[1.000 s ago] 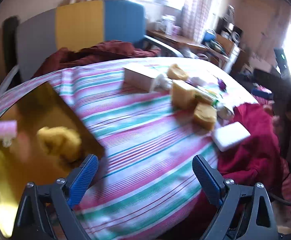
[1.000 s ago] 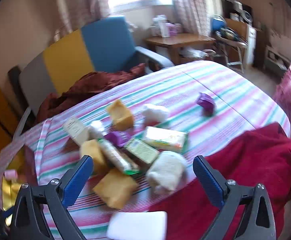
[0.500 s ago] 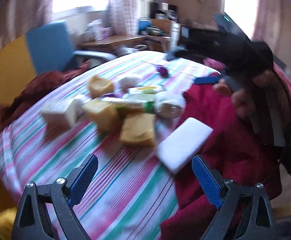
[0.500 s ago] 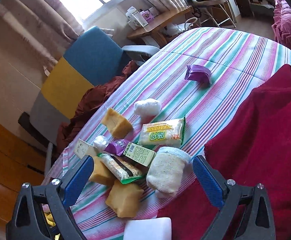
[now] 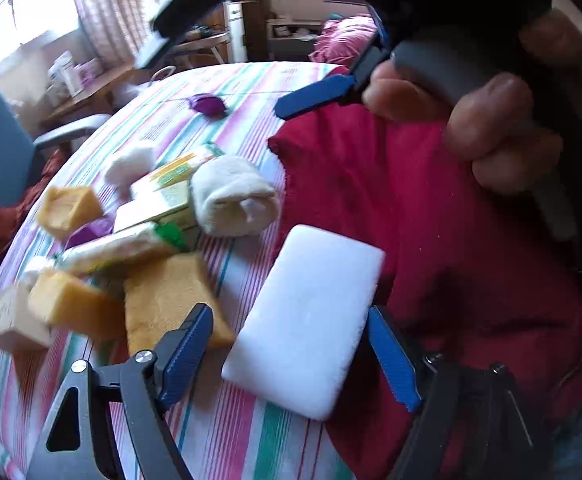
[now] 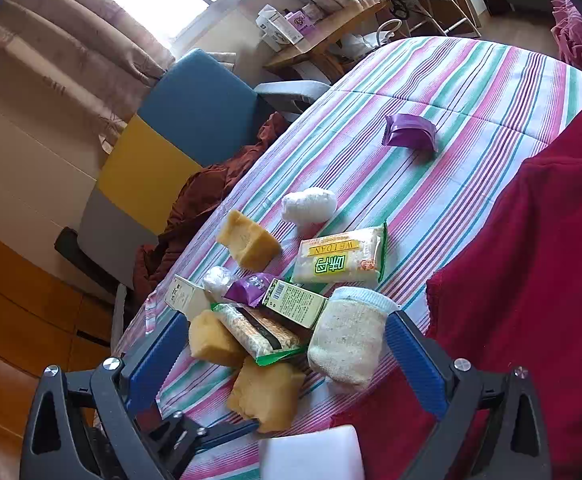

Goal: Organize objects
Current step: 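Grasp the white sponge with left tool while right tool grasps beige knit cover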

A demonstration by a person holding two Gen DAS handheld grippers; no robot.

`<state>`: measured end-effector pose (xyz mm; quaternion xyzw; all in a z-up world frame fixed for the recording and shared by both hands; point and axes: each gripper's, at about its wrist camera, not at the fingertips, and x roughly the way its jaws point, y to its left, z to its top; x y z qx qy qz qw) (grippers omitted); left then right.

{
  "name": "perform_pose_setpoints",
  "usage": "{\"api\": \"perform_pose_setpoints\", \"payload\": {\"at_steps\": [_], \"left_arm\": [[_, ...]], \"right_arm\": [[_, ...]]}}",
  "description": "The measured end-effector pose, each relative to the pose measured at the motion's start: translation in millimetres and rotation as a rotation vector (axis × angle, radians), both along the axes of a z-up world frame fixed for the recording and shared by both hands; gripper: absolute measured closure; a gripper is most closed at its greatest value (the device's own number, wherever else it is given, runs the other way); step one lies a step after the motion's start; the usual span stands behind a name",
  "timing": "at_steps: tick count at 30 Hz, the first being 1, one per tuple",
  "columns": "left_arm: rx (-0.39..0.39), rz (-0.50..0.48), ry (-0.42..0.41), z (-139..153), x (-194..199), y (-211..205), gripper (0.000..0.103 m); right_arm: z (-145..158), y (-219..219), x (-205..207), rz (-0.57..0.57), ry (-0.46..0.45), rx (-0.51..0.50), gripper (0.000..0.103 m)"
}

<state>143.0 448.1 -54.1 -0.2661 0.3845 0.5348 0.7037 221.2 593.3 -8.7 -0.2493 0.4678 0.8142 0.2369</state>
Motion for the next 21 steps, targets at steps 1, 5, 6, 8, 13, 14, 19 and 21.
{"api": "perform_pose_setpoints", "payload": {"at_steps": [1, 5, 6, 8, 13, 14, 19, 21], "left_arm": [[-0.002, -0.014, -0.003, 0.1, 1.7, 2.2, 0.024], [-0.020, -0.054, -0.045, -4.3, 7.3, 12.0, 0.028], [-0.029, -0.054, -0.058, -6.9, 8.3, 13.8, 0.030], [-0.053, -0.039, -0.072, -14.1, 9.9, 15.4, 0.046], [-0.052, 0.071, -0.162, -15.6, -2.1, -0.2, 0.047], [-0.043, 0.103, -0.179, -12.7, -6.8, -7.5, 0.047], [0.002, 0.248, -0.221, -0.3, -28.8, -55.8, 0.047], [0.005, 0.333, -0.199, -3.1, -40.5, -78.8, 0.047]], "right_arm": [[-0.2, 0.0, -0.3, 0.002, -0.001, 0.000, 0.002], [-2.2, 1.5, -2.6, 0.005, -0.014, -0.010, 0.002], [-2.7, 2.0, -2.7, 0.005, -0.016, -0.012, 0.002], [-3.4, 2.6, -2.9, 0.004, -0.023, -0.013, 0.002], [-4.8, 2.9, -5.5, 0.001, -0.050, -0.014, 0.002], [-5.2, 2.8, -6.2, 0.001, -0.059, -0.014, 0.002], [-8.6, 2.9, -11.7, 0.002, -0.116, -0.015, 0.002], [-10.5, 3.4, -15.8, 0.004, -0.154, -0.016, 0.003]]}}
